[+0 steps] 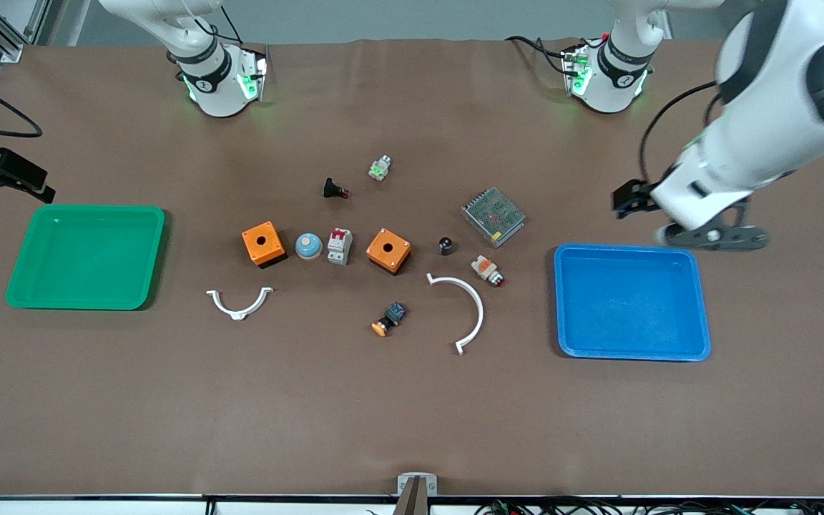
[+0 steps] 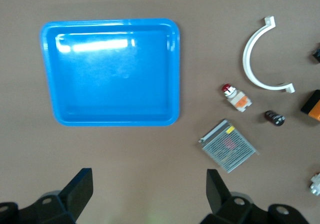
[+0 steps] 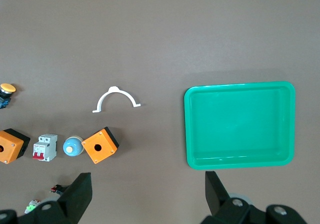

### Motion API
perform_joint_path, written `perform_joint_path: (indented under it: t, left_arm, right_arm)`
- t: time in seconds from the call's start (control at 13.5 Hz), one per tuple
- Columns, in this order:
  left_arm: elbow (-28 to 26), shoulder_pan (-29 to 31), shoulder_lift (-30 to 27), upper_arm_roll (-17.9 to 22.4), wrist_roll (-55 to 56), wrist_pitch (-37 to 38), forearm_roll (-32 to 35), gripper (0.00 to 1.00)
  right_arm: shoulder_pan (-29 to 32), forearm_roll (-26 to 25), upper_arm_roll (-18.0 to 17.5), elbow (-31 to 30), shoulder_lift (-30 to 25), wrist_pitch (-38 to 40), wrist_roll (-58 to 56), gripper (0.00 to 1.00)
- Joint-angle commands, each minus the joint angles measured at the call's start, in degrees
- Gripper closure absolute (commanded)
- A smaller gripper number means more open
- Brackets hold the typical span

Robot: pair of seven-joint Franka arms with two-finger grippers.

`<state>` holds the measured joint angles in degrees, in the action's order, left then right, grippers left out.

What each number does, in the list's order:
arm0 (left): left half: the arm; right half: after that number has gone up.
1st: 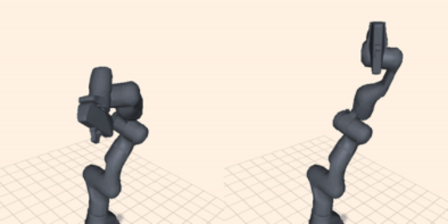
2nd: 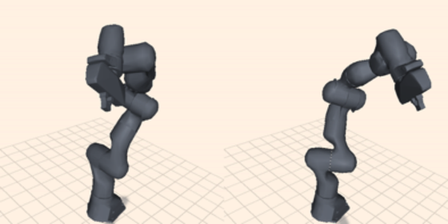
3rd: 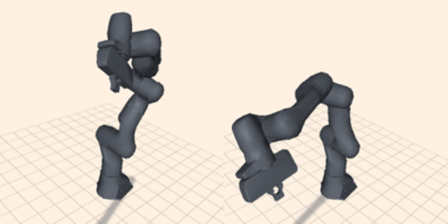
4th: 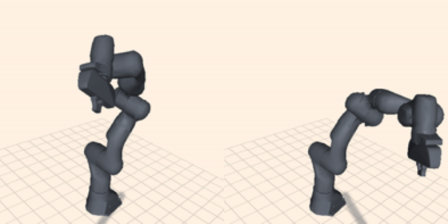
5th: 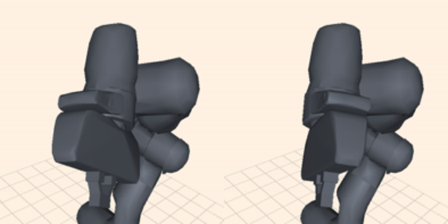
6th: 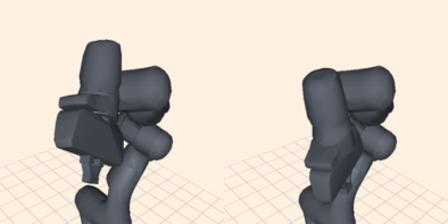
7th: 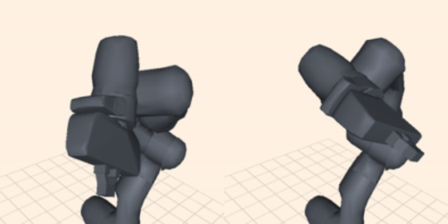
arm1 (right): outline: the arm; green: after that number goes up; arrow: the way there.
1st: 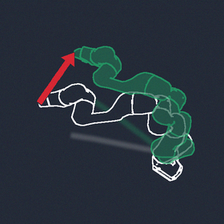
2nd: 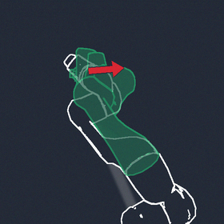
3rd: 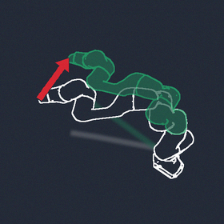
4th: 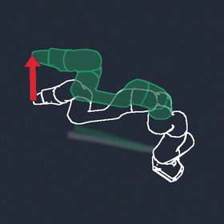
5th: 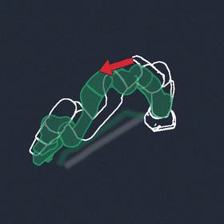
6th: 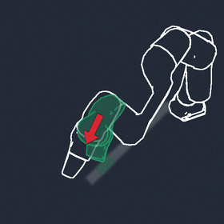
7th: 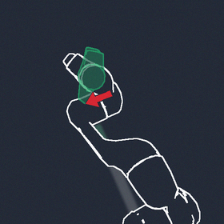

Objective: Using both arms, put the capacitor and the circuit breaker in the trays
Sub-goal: 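Move the left gripper toward the black capacitor while the right gripper reaches the breaker, then grasp the capacitor with the left gripper while the right gripper grasps the breaker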

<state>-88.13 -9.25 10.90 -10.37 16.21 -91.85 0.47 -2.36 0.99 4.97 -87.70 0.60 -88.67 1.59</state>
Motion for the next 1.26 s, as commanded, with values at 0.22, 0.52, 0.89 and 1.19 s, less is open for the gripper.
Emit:
perform_joint_path:
  t: [0.22, 0.52, 0.89, 1.19]
  left_arm:
    - [1.03, -10.33, 9.65, 0.08, 14.09, -7.54, -0.03, 0.0]
    - [-2.22, -16.14, 15.98, 0.08, 24.11, -19.74, -0.03, 0.03]
    - [-2.58, -22.39, 23.98, 0.08, 37.03, -28.9, 2.16, 0.2]
    - [-7.3, -24.76, 25.84, 0.17, 40.75, -36.18, 2.25, 0.26]
  right_arm:
    - [-1.24, 0.16, -1.02, 1.13, 2.74, 0.08, 0.25, 0.0]
    - [-6.16, 0.15, -1.28, -0.71, 6.69, 0.34, 0.34, 0.0]
    - [-13.87, 7.1, -1.37, -12.29, 8.02, -12.11, 8.67, 0.0]
    - [-22.4, 7.1, -1.37, -18.37, 11.34, -23.63, 19.9, 0.0]
